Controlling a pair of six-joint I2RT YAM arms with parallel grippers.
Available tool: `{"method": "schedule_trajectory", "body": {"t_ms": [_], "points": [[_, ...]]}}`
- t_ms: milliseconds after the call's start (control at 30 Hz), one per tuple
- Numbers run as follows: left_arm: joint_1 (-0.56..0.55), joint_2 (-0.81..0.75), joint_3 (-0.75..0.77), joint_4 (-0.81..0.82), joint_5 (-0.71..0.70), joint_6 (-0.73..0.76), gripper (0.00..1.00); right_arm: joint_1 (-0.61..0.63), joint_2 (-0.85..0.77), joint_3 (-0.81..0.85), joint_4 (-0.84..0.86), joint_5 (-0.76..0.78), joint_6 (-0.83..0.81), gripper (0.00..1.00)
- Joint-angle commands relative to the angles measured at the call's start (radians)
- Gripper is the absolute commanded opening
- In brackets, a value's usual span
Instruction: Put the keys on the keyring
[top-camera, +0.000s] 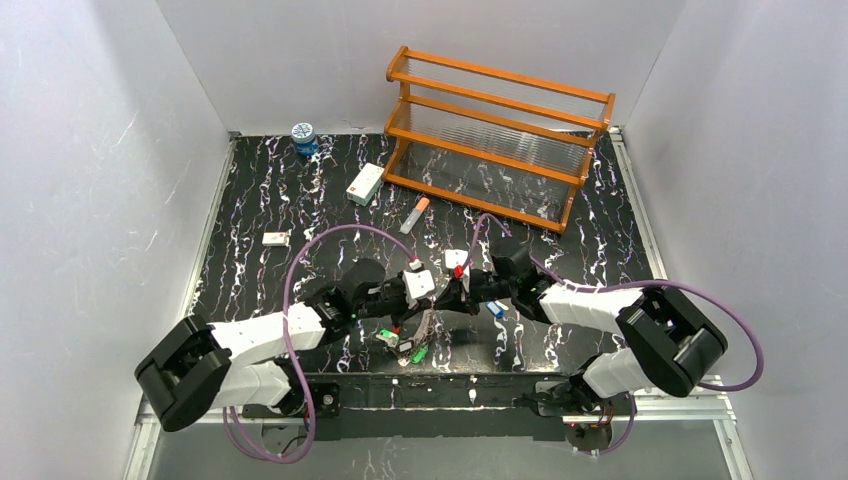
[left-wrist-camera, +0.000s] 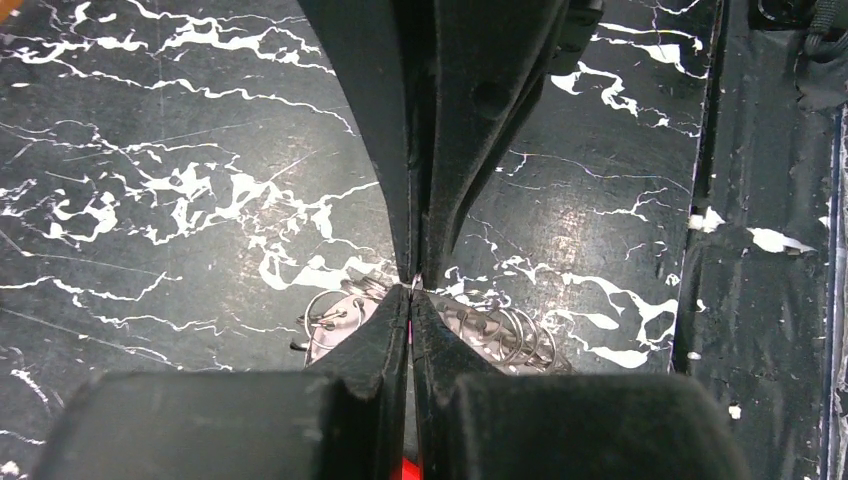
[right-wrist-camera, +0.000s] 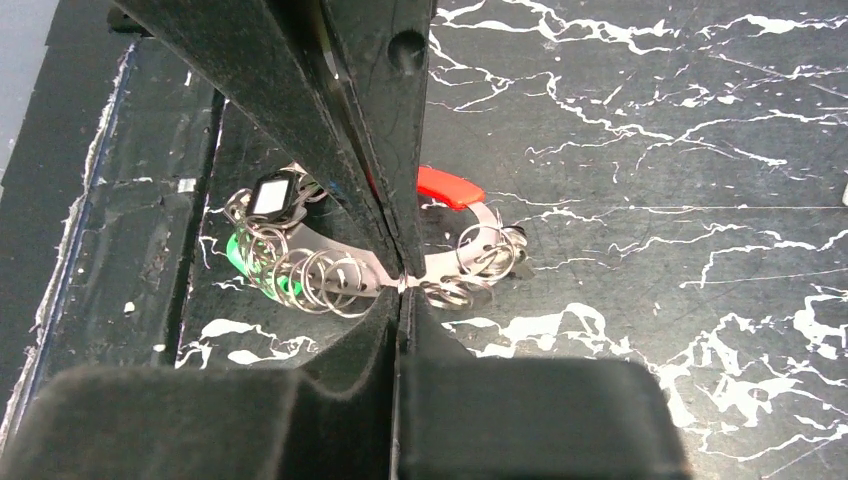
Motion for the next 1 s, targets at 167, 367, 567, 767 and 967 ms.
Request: {"method": "schedule_trajectory", "body": {"t_ms": [167,367,567,767,967], "points": [[-0.007,-0.145,-0.042,0.023,-0.084,0.031,0.08,0.004,-0.074,-0.031,0.052,0.032,-0.007,0.01],[-0.007,-0.207,-0.081,0.023,-0.112,0.033,0.13,0.004,-0.084,-0.064,0.157,0.008,0.053,0.01],[-0.007,-0.245,-0.119,0.044,-0.082,0.022,0.17,0.004,-0.085,-0.106,0.305,-0.031,0.139,0.01],[-0.007,-0.312,-0.194,0.159,-0.037,-0.022,0.22,0.004,-0.087,-0.154,0.504,-0.057,0.253,0.01],[-0.007,-0.361,-0.308,0.384,-0.033,-0.111,0.23,0.004,-0.084,-0.176,0.633,-0.070,0.347,0.01]]}}
